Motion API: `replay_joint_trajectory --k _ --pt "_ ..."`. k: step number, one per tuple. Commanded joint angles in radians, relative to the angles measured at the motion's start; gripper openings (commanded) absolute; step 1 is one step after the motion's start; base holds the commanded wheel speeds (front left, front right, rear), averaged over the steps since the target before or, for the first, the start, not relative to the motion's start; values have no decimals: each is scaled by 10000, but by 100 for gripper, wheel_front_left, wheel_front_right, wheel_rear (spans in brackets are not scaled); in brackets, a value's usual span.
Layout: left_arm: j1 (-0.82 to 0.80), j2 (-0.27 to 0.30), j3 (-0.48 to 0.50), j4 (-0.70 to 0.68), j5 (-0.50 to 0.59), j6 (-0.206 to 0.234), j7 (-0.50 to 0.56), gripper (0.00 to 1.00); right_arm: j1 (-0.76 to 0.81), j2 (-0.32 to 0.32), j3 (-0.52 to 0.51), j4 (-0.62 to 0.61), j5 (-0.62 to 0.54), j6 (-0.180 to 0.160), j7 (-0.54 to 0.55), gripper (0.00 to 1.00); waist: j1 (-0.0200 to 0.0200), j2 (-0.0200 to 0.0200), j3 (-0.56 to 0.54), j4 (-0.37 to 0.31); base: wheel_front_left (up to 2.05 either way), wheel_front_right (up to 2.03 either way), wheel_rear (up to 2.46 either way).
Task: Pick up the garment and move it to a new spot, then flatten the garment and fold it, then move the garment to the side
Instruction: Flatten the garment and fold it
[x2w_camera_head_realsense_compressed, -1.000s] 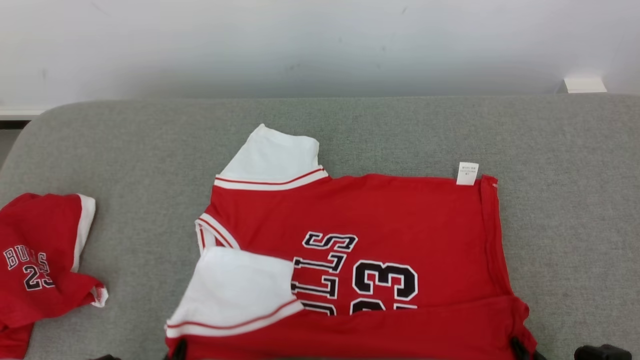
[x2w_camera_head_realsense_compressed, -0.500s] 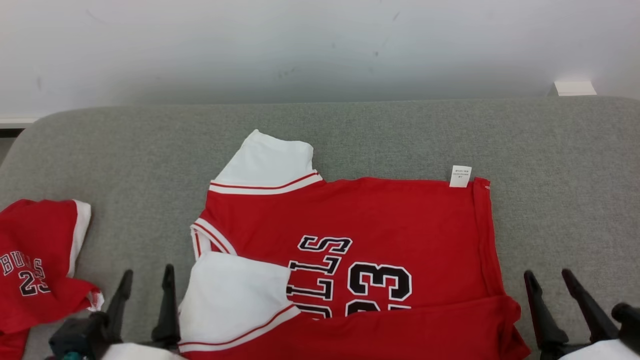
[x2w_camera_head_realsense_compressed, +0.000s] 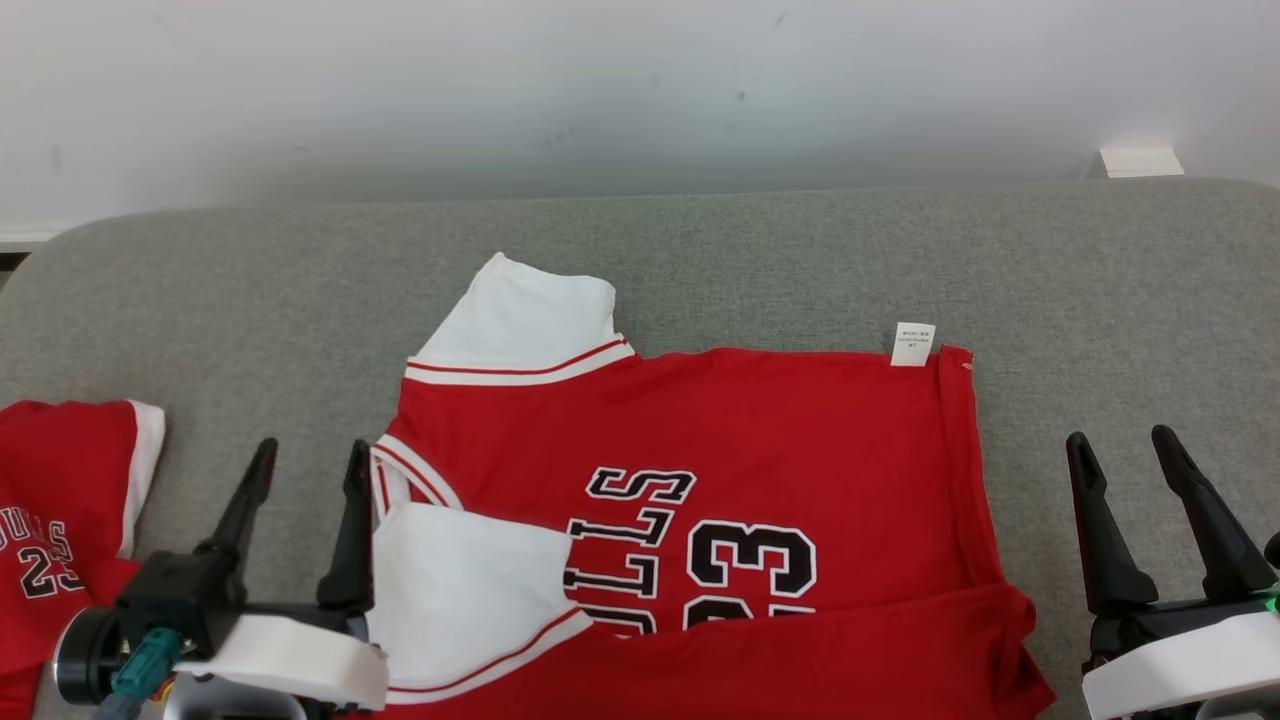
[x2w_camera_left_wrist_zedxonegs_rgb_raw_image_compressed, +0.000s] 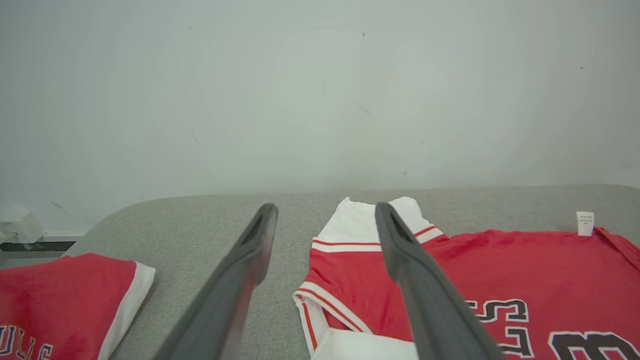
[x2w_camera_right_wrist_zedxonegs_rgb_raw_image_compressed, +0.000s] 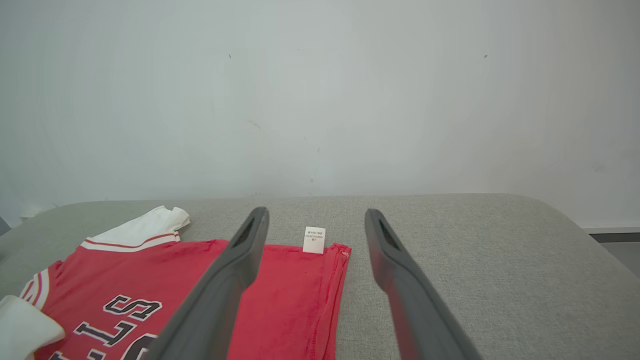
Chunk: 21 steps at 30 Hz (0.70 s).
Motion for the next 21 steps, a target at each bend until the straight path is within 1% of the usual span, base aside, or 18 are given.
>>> replay_joint_trajectory --k 1,6,10,12,16,19,21 --pt "5 67 4 23 73 42 39 100 -28 23 14 -50 -14 -24 21 100 0 0 -4 -4 0 0 0" --pt "14 66 -6 -3 37 101 72 100 10 58 -22 -70 0 -24 105 100 0 0 42 14 0 0 0" --pt "-677 90 -90 98 -17 -85 102 100 -206 72 -41 -174 -20 -24 146 100 0 0 378 75 0 0 0" --pt "-1289 61 -193 238 -6 -219 166 100 -353 74 -22 -262 -31 -24 139 100 0 0 654 89 0 0 0" --pt "-3173 -89 -464 824 -20 -574 352 100 -773 46 95 -393 26 -24 152 100 0 0 1374 15 0 0 0" --pt "-4648 -319 -736 1776 -143 -959 571 100 -1115 -12 146 -377 89 -24 91 100 0 0 1854 -83 0 0 0" --pt "-5606 -468 -924 2684 -163 -1169 682 100 -1340 -43 193 -354 118 -24 25 100 0 0 2126 -174 0 0 0"
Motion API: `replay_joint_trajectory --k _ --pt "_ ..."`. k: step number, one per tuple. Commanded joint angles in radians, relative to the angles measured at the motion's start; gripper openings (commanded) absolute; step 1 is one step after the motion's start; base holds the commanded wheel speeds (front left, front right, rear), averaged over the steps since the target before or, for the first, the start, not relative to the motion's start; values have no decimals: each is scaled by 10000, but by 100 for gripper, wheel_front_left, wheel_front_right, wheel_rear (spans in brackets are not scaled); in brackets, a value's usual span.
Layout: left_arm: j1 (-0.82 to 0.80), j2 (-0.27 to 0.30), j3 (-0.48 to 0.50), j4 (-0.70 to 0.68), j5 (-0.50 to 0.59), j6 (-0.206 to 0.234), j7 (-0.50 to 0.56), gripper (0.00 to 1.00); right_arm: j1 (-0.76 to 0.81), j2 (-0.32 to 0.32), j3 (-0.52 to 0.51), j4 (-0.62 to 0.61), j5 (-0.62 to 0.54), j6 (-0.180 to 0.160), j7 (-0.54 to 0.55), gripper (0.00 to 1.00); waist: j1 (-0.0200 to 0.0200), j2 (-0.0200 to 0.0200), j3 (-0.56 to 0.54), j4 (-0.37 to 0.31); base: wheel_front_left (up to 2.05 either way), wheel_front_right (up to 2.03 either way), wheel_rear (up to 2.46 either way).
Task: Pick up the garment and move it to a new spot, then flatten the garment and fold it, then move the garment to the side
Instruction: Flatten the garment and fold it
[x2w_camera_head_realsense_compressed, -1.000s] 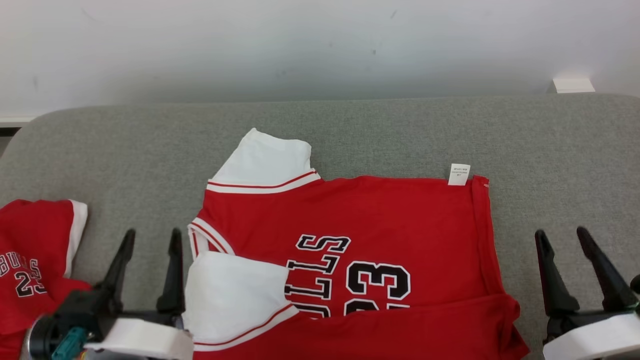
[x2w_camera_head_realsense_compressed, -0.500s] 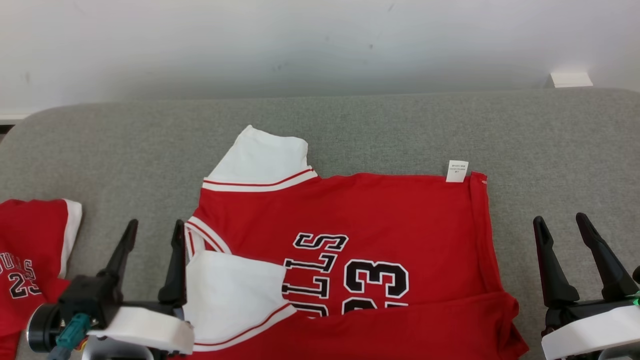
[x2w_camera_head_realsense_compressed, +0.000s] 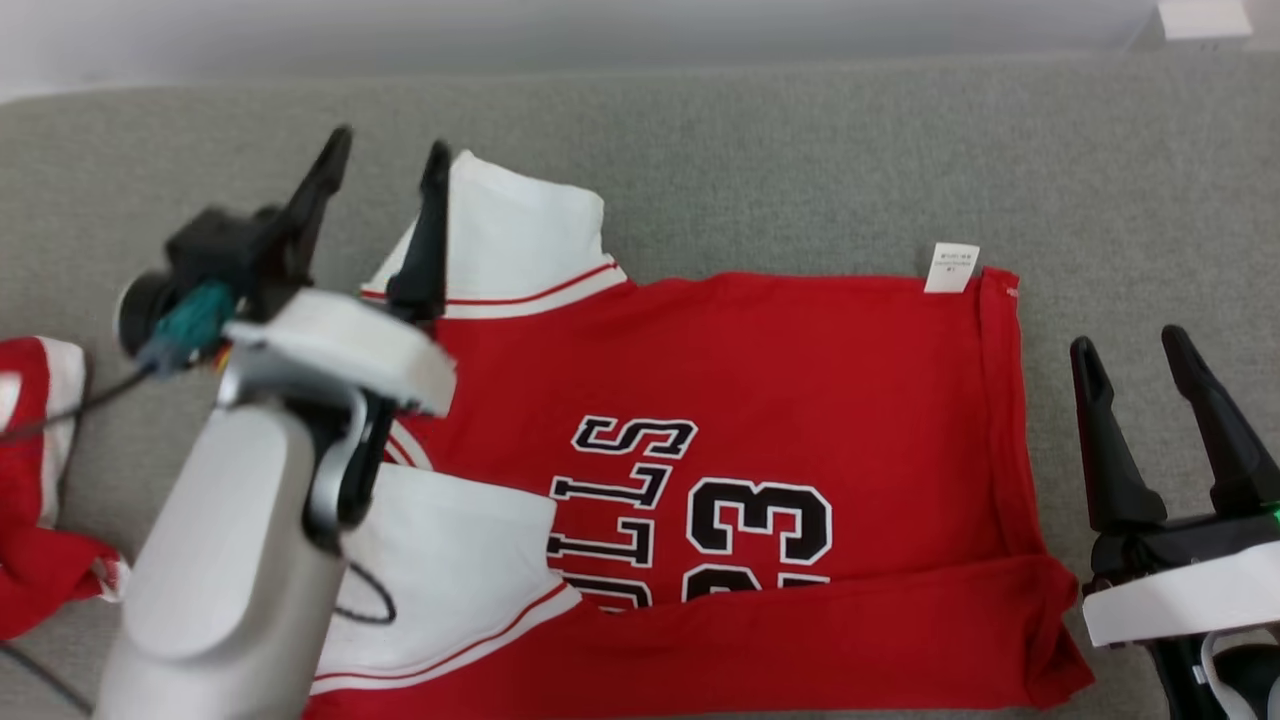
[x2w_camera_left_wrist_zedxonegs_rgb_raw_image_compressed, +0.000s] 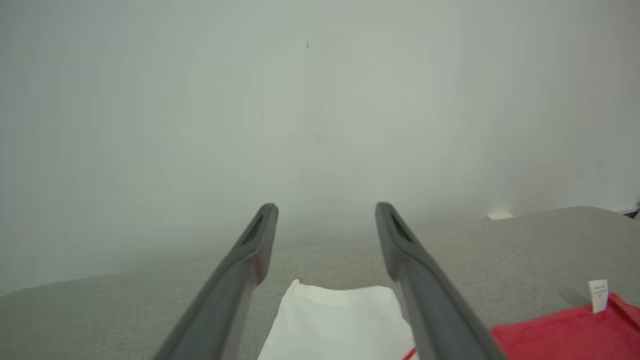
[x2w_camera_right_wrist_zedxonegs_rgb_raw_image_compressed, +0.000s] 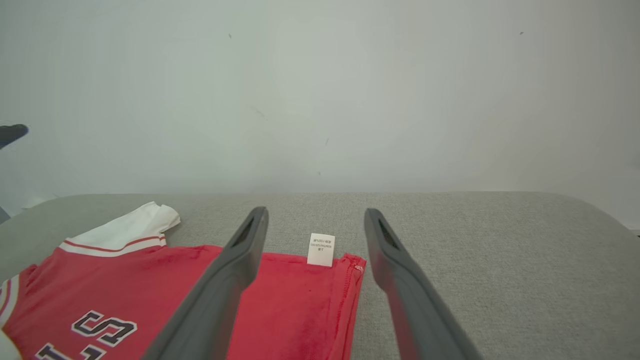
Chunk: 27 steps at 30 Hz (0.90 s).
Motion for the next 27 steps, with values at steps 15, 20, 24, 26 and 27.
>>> replay_joint_trajectory --k 15,20,24,26,27 --pt "-4023 -858 -772 8246 -272 -1054 898 100 -851 -228 203 1050 366 -24 -364 100 -2 -1 1231 -720 0 0 0" --pt "-4202 -1078 -891 9810 -497 -1373 1839 1 -990 -336 173 1581 534 -24 -437 100 -2 -1 1167 -740 0 0 0" --pt "-4481 -996 -1011 10157 -341 -1444 1220 0 -1196 -513 292 1957 621 -24 -481 100 -2 -1 1111 -793 0 0 0" --pt "-4676 -966 -1030 10178 -305 -1413 683 0 -1369 -631 356 2212 694 -24 -495 100 -2 -1 1074 -784 0 0 0" --pt "-4776 -952 -1047 10177 -266 -1395 404 0 -1468 -710 403 2368 705 -24 -504 100 -2 -1 1057 -769 0 0 0"
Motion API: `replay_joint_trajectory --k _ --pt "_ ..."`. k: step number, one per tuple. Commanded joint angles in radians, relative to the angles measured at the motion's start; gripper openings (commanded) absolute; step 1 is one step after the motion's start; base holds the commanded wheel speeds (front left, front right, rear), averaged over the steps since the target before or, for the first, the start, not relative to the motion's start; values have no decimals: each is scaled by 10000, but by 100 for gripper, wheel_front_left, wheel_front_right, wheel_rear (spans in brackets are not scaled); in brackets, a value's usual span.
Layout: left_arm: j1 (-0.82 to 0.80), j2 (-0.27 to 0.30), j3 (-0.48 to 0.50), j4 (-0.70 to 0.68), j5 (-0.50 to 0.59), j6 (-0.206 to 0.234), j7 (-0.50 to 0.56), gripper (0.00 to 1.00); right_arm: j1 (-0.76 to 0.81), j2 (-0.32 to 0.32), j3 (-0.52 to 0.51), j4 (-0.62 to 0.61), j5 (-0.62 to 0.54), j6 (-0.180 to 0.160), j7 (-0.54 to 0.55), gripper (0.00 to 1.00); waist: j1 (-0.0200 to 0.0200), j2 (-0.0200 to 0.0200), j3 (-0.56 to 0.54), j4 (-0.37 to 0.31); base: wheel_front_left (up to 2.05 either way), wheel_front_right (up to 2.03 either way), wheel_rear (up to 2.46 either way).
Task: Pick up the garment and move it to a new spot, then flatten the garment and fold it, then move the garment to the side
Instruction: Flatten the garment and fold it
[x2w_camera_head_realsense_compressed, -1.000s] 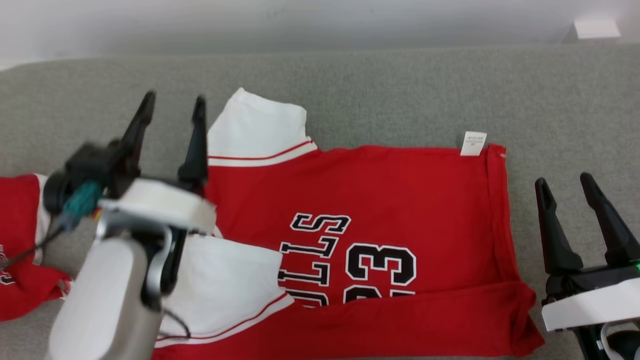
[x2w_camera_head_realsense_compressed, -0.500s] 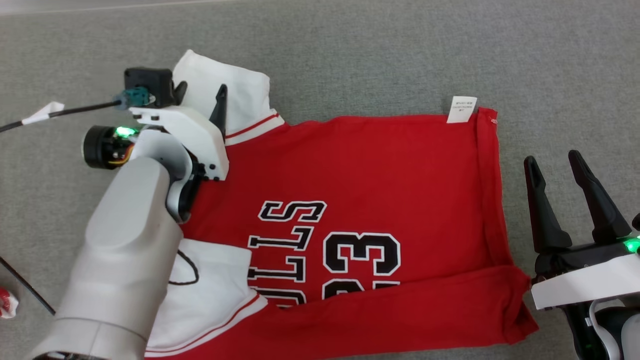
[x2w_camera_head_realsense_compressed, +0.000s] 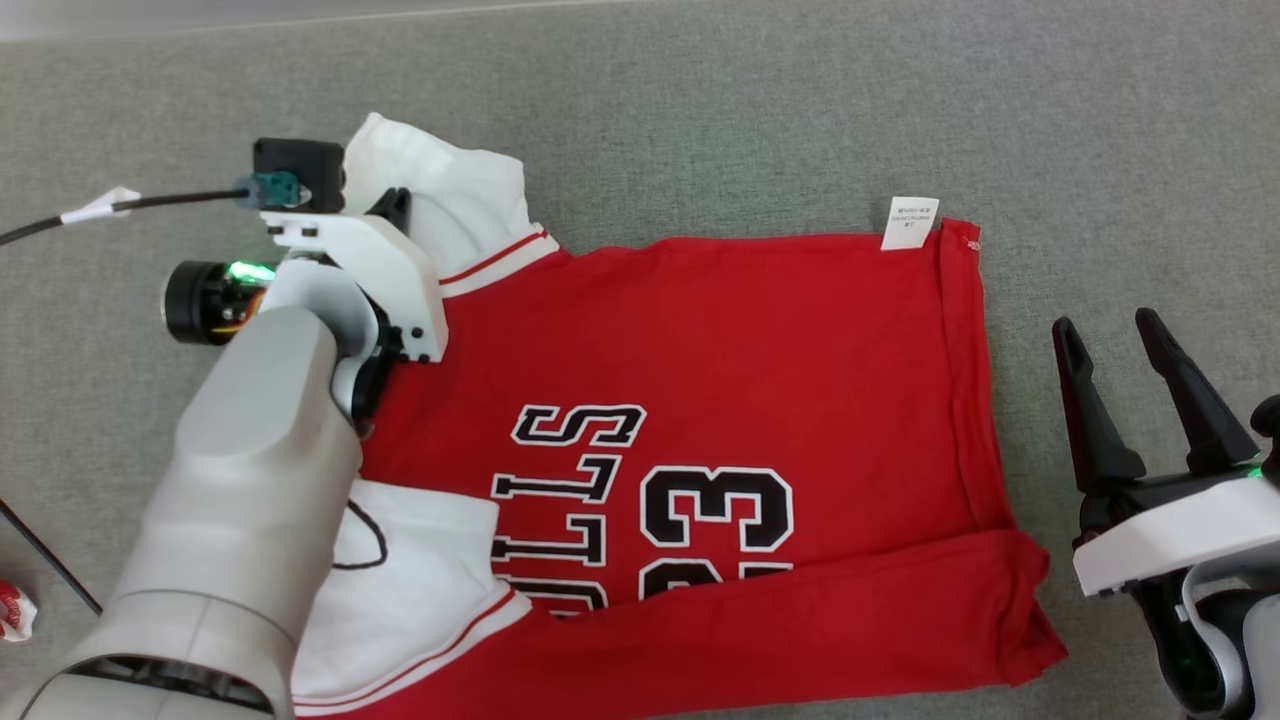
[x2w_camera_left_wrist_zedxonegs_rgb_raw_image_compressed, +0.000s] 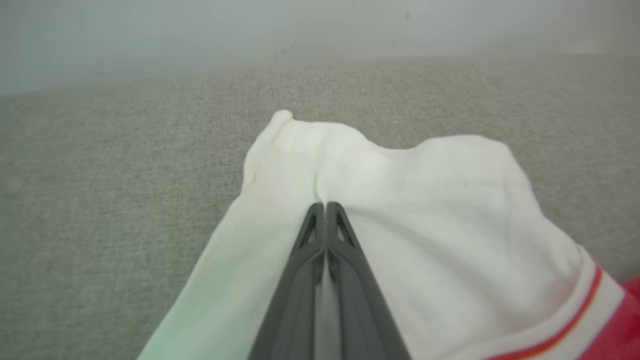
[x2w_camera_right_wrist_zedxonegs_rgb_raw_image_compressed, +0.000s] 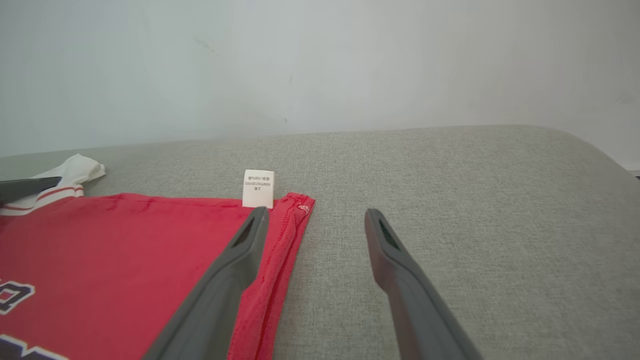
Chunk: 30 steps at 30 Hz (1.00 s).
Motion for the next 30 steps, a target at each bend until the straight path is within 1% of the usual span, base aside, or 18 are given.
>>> replay_joint_trajectory --k 1,5,10,12,19,20,24,25,26,27,30 --pt "-13 30 -31 141 104 26 -211 0 -244 -87 27 165 149 -24 -78 100 -1 0 -29 41 0 0 0" --pt "-332 26 11 22 49 -38 -1293 0 -795 -337 191 876 329 -24 -174 100 -1 0 -81 208 0 0 0" --pt "-500 -172 47 -65 -132 -82 -2027 0 -1600 -717 662 2246 645 -24 -226 100 -1 0 -44 590 0 0 0" --pt "-475 -207 59 -143 -160 -72 -2221 0 -1965 -831 890 2855 821 -24 -283 100 -1 0 -15 724 0 0 0" --pt "11 -358 146 -663 -469 -236 -2700 0 -3130 -1171 1626 5006 1182 -24 -571 100 -1 0 93 1098 0 0 0" --pt "11 -358 146 -663 -469 -236 -2700 0 -3130 -1171 1626 5006 1182 -24 -571 100 -1 0 93 1098 0 0 0" --pt "367 -414 156 -1072 -578 -361 -2797 0 -3658 -1305 2206 5863 1494 -24 -722 100 -1 0 132 1259 0 0 0" --pt "464 -425 173 -1197 -635 -402 -2807 0 -3774 -1343 2349 6042 1540 -24 -778 80 -1 0 136 1279 0 0 0" --pt "546 -412 169 -1295 -621 -418 -2816 0 -3884 -1367 2464 6215 1608 -24 -846 38 -1 0 133 1299 0 0 0" --pt "642 -392 184 -1405 -649 -426 -2826 0 -3973 -1392 2564 6379 1674 -24 -906 0 -1 0 117 1313 0 0 0" --pt "1012 -281 291 -1909 -692 -348 -2880 0 -4228 -1500 2769 6639 1910 -26 -1236 0 -1 0 15 1324 0 0 0"
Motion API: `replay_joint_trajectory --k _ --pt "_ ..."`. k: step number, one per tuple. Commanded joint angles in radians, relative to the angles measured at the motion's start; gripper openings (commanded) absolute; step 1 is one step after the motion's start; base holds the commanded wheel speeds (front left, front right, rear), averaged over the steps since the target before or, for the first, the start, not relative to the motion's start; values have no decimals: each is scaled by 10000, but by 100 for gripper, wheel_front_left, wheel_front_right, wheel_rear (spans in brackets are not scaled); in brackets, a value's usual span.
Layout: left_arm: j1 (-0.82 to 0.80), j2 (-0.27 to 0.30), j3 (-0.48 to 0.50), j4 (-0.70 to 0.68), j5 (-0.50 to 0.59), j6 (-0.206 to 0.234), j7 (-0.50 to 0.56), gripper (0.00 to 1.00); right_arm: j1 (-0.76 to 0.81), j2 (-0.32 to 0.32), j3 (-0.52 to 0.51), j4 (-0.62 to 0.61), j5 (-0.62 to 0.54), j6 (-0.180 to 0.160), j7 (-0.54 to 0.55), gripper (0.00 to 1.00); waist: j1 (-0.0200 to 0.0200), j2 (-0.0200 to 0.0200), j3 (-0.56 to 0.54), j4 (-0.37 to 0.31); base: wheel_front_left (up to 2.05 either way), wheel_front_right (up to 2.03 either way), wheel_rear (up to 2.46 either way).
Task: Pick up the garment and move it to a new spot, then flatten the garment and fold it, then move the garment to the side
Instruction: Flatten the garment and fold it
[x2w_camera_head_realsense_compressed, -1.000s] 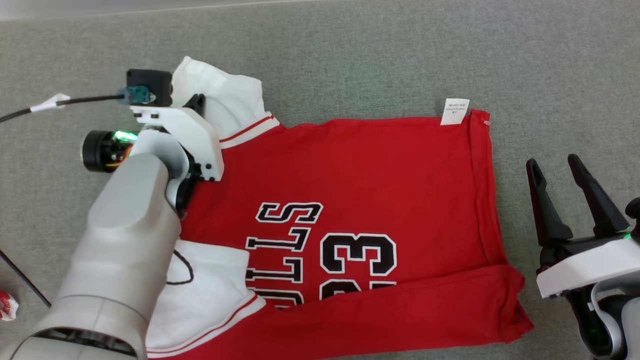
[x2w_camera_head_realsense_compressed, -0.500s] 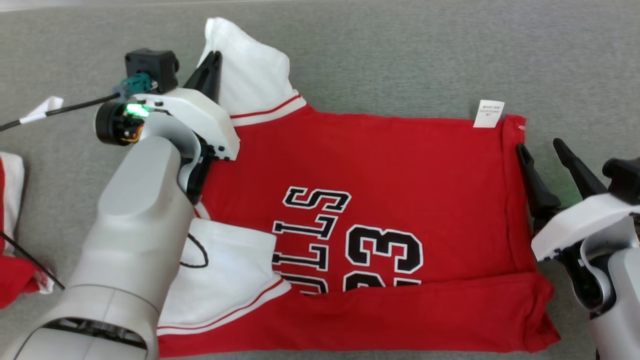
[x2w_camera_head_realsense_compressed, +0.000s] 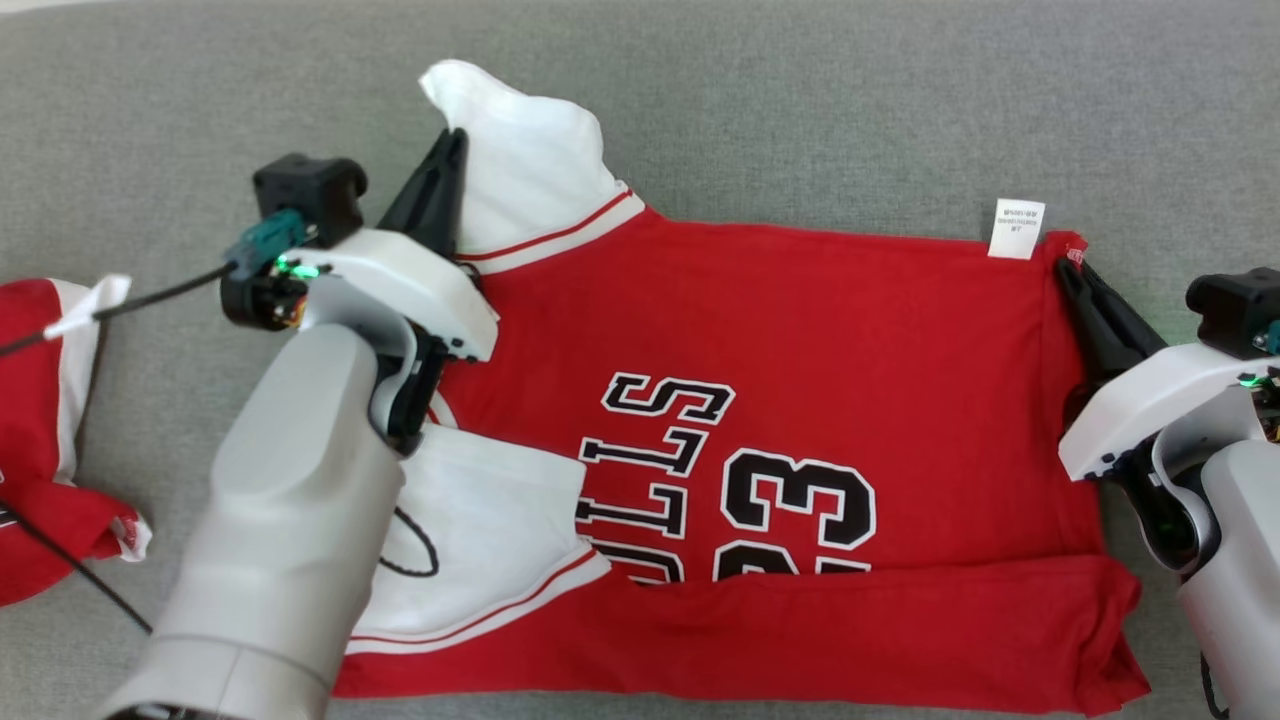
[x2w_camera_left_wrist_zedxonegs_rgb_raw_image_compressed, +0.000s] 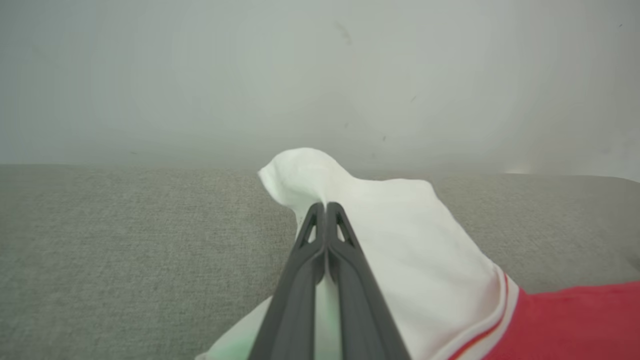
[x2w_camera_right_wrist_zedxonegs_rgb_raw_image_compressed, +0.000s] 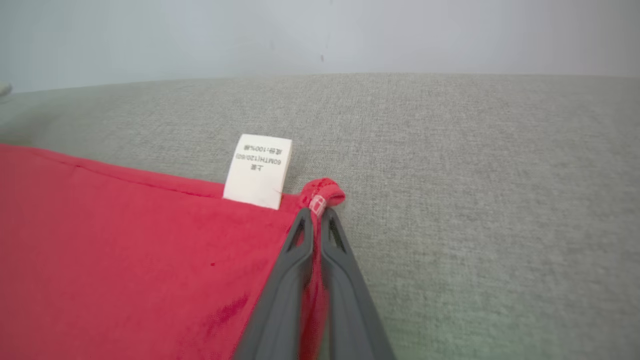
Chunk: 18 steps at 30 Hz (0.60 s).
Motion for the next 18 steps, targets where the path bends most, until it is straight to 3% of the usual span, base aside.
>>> replay_joint_trajectory --k 1,12,18 --pt "181 127 60 -103 -28 44 -71 0 -86 -119 3 54 91 -28 -93 0 -1 0 -57 -4 0 0 0" --pt "4266 482 1109 -5381 87 917 -59 0 1274 -653 304 -1599 365 -28 -1303 0 -1 0 -898 -176 0 0 0" --pt "6920 522 1261 -7485 -162 1508 220 0 2945 -683 220 -2919 172 -28 -1201 0 -1 0 -1252 -208 0 0 0"
